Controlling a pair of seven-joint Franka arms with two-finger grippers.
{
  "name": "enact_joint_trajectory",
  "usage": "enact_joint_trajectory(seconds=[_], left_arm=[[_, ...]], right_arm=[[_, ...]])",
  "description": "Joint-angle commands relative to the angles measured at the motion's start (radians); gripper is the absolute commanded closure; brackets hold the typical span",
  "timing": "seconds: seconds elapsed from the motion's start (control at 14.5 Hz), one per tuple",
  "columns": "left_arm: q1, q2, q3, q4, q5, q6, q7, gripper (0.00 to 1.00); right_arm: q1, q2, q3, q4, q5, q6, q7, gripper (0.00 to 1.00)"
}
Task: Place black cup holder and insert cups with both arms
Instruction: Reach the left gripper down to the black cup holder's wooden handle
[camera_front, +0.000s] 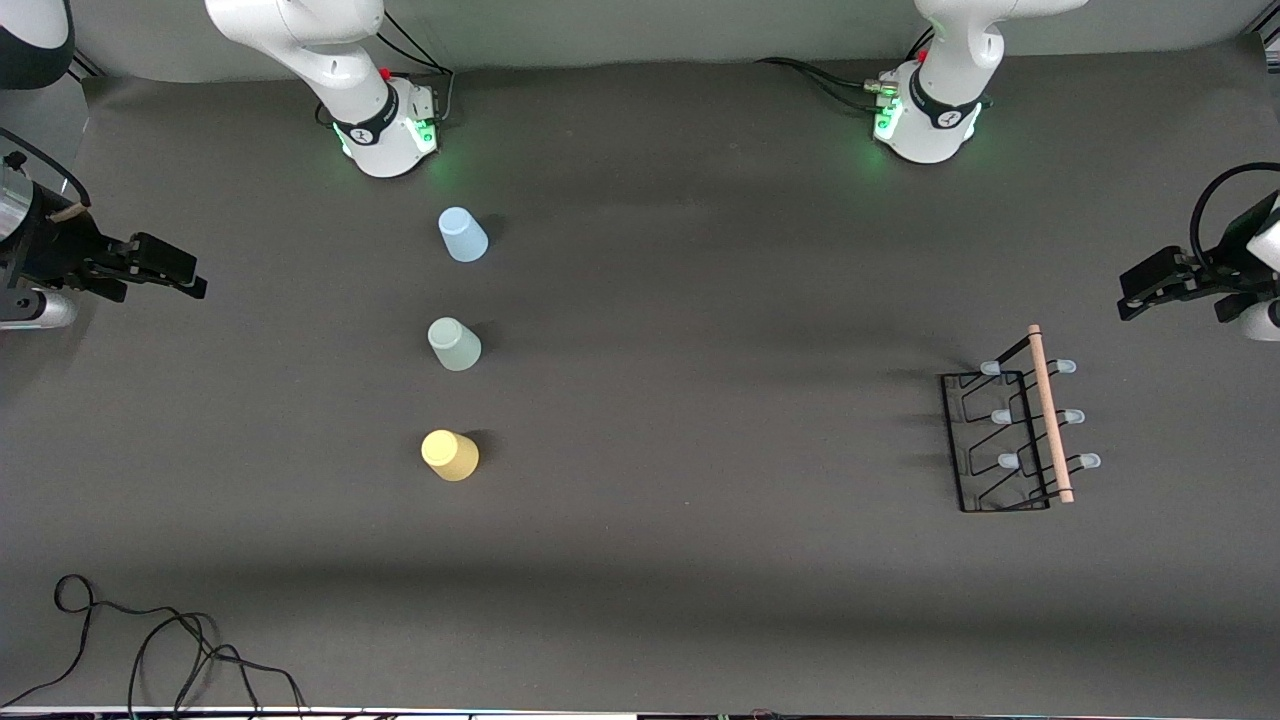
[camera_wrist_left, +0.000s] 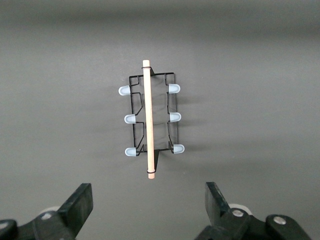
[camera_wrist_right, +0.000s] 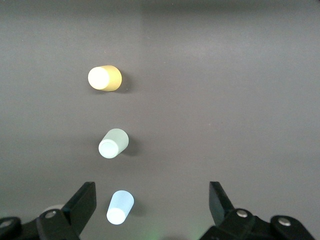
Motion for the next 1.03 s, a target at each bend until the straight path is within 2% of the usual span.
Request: enact_joint_trajectory(seconds=[0.0,0.28,0.48,0.76,0.96], left_arm=[[0.001,0.000,-0.003,0.002,-0.006,0.012,-0.010,0.00],[0.000,0.024,-0.003,-0.003,-0.001,0.013,-0.012,0.00],[-0.007,0.119,-0.005,0.009,-0.005,0.111,-0.013,0.00],[-0.014,0.303,-0.008,0.132,-0.015,0.124,-0.010,0.00],[-0.011,0.366,-0.009,0.125,-0.007,0.164,0.010,0.00]], right_arm=[[0.005,-0.026,-0.004,-0.017,-0.016,-0.002,-0.010,0.00],[0.005,-0.015,-0.002,-0.004,-0.020,-0.002,-0.010,0.00],[0.006,-0.015,-0.002,-0.004,-0.020,-0.002,-0.008,0.00],[0.006,-0.015,-0.002,-0.004,-0.020,-0.002,-0.008,0.00],[0.006,-0.014,0.000,-0.004,-0.018,-0.002,-0.008,0.00]])
